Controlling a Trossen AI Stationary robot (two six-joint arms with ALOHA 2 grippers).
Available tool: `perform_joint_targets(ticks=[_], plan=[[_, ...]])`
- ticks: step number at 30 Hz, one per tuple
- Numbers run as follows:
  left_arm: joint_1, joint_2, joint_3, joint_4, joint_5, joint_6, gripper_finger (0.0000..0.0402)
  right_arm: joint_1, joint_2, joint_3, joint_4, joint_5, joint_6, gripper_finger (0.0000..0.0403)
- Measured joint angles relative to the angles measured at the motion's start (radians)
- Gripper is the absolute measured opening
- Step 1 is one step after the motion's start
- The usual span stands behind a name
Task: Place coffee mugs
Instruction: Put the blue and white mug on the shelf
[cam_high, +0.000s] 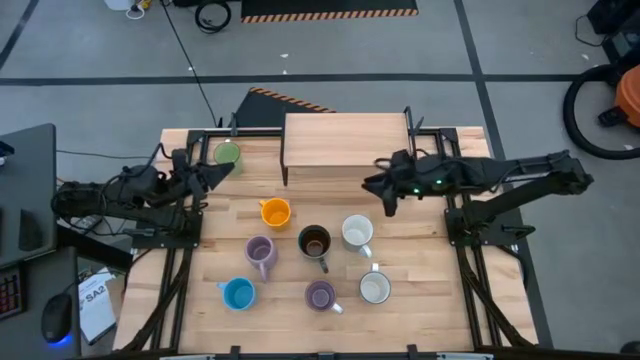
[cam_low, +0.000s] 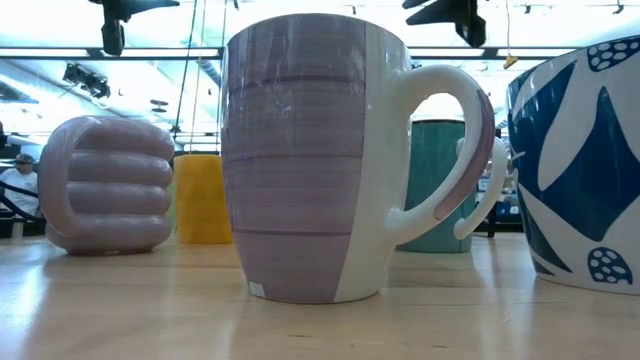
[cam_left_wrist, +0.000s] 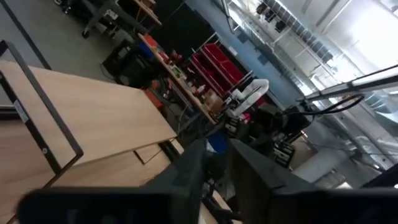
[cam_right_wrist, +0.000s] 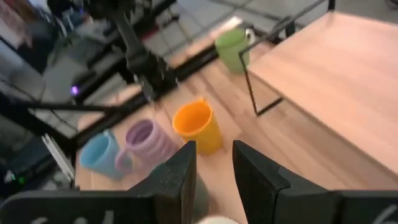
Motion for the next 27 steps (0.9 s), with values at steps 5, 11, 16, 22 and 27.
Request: perform_joint_targets(ticks=[5, 11, 16, 22, 27], plan=[[0.000, 0.000, 0.000, 0.014, 0.082, 0.031, 0.0142, 0.002, 0.103, 0.095, -0.133, -0.095, -0.011, 0.0126], [0.000, 0.005, 0.000, 0.010, 0.128, 0.035, 0.0146, 0.037, 0.247, 0.235, -0.328, -0.145, -0.110, 0.0172], [0.000, 0.043, 0.058, -0.087, 0.127, 0.044, 0.0146, 0.070, 0.363, 0.358, -0.478, -0.152, -0.199, 0.0209], [0.000, 0.167, 0.256, -0.305, 0.149, 0.156, 0.0146, 0.093, 0.488, 0.470, -0.607, -0.155, -0.237, 0.0231], [0.000, 0.248, 0.416, -0.492, 0.166, 0.243, 0.0146, 0.117, 0.555, 0.485, -0.628, -0.168, -0.237, 0.0236]])
